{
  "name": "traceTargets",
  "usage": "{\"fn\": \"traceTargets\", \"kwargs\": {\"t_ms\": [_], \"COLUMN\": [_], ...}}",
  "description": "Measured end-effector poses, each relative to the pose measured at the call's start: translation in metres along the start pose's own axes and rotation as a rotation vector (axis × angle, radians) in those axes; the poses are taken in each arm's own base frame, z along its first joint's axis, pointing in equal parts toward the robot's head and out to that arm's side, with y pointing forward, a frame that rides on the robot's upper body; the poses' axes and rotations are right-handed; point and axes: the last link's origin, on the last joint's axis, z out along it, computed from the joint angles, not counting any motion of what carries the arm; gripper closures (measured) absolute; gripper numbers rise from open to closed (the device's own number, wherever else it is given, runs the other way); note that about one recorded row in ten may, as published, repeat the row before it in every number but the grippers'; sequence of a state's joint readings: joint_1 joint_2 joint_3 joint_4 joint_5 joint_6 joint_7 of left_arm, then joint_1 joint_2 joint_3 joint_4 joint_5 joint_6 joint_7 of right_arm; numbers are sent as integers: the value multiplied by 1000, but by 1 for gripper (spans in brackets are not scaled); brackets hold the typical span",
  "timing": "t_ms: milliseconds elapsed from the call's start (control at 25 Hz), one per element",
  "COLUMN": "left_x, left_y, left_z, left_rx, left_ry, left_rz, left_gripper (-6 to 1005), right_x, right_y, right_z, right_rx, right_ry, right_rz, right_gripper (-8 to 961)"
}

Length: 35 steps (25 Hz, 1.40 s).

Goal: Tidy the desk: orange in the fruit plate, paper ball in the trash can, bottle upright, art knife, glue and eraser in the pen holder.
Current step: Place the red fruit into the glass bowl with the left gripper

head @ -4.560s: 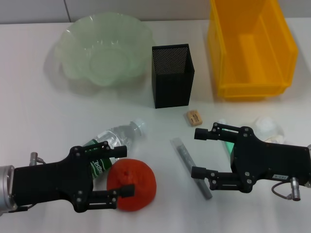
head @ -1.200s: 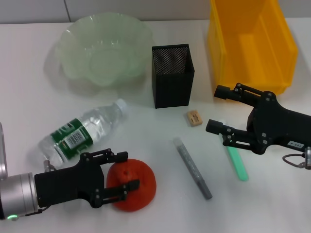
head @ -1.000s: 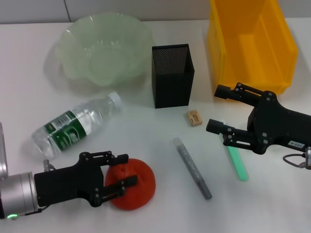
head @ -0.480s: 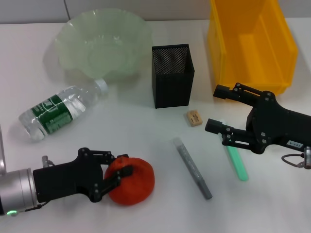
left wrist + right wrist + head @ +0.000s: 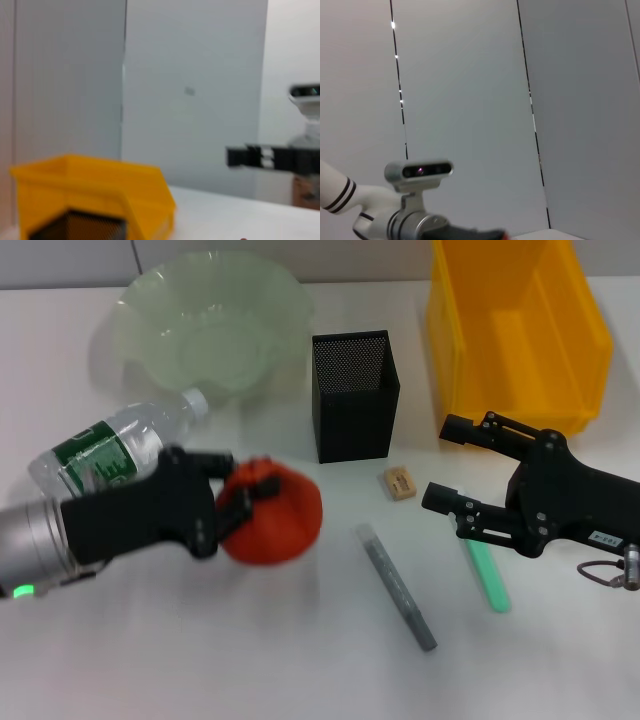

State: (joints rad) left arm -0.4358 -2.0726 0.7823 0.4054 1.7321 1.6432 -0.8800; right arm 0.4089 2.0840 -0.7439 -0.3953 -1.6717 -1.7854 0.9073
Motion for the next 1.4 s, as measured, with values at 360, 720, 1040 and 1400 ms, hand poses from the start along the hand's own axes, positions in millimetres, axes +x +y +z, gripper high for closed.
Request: {"fn": "traceTargets", "kwargs": {"t_ms": [360,720,1040,1400], "left_x": [42,82,89,80], "left_y": [-52,-99,-138,-154], "left_z": [14,45,68,82], "left_rx": [188,293,498,595], "left_ry": [114,105,53,-107], "left_rz": [31,73,37,92], "left_gripper": [892,932,938,927], "right_x": [2,5,7,7], "right_y": [4,7,8,8], "right_z": [2,2,3,3], "right_rx": [-6,-9,-5,-5], "right_ry": [-14,-16,-22,-23], "right_rz": [23,42,54,59], "right_gripper": [183,184,184,183]}}
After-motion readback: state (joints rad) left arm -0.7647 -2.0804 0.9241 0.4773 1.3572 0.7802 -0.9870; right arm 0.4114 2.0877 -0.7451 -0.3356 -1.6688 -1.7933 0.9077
